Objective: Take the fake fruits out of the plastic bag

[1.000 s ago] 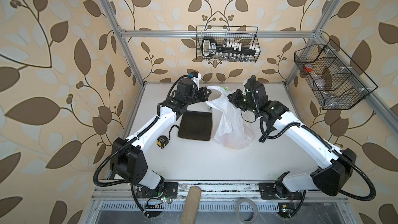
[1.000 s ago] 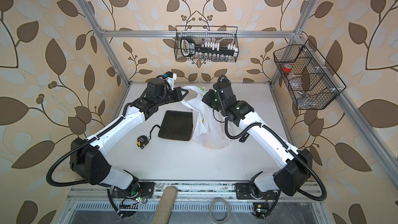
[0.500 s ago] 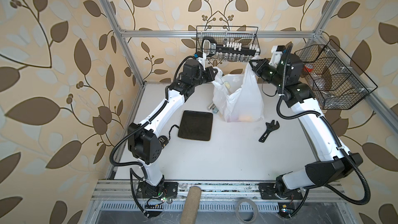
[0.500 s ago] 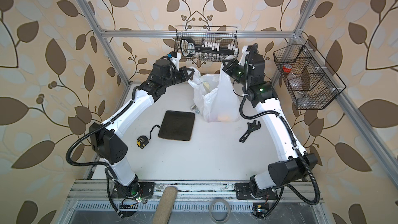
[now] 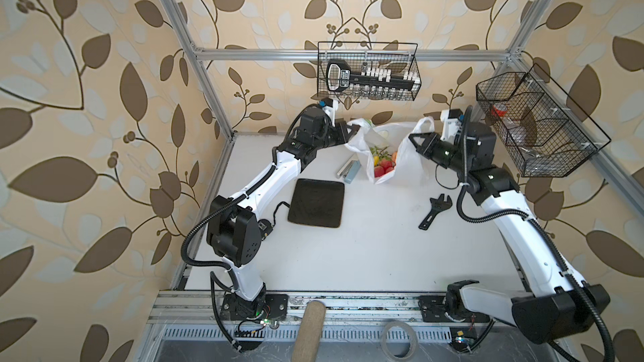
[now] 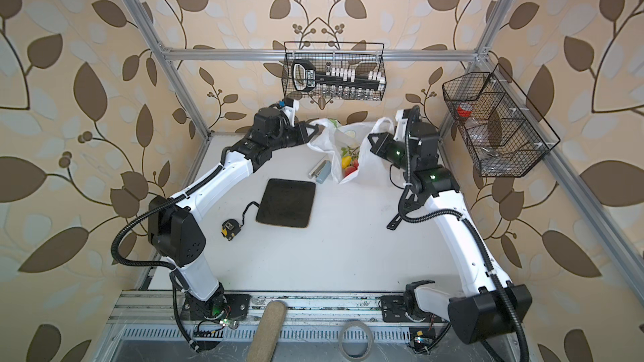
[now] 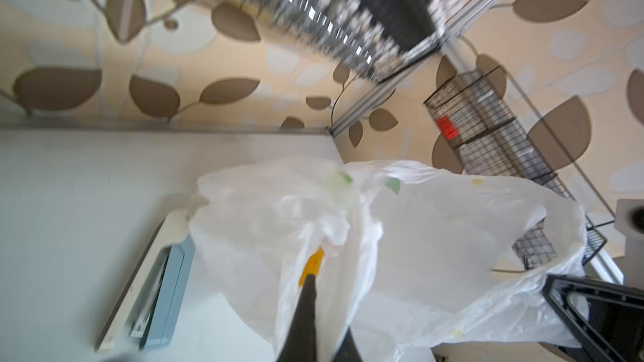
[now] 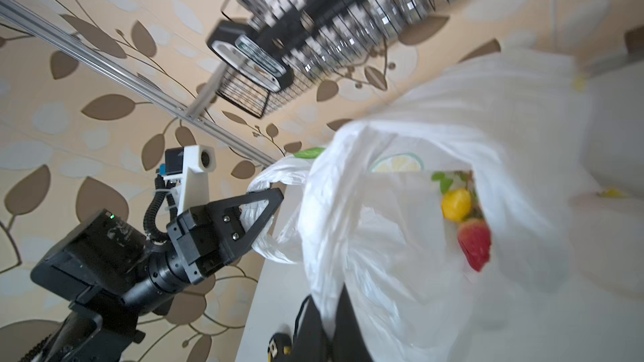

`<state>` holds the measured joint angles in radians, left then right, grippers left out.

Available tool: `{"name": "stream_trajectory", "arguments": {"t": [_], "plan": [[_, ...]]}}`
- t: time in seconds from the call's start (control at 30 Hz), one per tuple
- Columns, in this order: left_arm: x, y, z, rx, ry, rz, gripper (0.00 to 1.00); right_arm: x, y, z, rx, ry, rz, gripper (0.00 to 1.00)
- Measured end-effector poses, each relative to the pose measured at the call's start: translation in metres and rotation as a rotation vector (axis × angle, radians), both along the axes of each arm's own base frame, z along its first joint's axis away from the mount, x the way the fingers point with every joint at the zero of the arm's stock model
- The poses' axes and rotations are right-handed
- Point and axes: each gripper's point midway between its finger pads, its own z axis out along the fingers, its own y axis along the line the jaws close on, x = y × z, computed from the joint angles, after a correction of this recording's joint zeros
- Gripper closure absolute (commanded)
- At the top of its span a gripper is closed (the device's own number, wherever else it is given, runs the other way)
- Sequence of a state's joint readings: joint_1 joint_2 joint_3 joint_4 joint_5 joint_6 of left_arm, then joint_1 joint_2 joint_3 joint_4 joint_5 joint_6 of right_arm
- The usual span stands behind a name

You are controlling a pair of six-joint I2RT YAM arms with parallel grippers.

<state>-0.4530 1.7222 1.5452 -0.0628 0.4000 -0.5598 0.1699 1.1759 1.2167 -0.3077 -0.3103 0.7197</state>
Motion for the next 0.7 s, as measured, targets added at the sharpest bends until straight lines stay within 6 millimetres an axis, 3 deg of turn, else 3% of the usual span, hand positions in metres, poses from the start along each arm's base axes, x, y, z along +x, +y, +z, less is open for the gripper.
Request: {"name": "stream_trajectory", "arguments": {"t": [0.13,0.23,0.4,0.53,0.6,0.7], "plan": [[-0.031,0.005,-0.037,0.035,0.075,-0.027,1.00,-0.041,-0.010,-0.058,-0.022,0.125,-0.016,1.00],[-0.046,0.010,-0.042,0.042,0.086,-0.033,1.00,-0.061,-0.017,-0.083,-0.027,0.190,-0.046,0.92],[-0.057,0.016,-0.041,0.041,0.078,-0.030,1.00,-0.079,-0.033,-0.117,-0.062,0.301,-0.126,0.55],[-0.061,0.015,-0.045,0.046,0.087,-0.035,1.00,-0.090,-0.048,-0.132,-0.123,0.367,-0.189,0.33],[-0.064,0.012,-0.047,0.048,0.090,-0.043,1.00,-0.096,-0.055,-0.133,-0.162,0.385,-0.210,0.28],[-0.070,0.003,-0.047,0.050,0.089,-0.066,1.00,-0.103,-0.065,-0.114,-0.235,0.361,-0.225,0.26]]}}
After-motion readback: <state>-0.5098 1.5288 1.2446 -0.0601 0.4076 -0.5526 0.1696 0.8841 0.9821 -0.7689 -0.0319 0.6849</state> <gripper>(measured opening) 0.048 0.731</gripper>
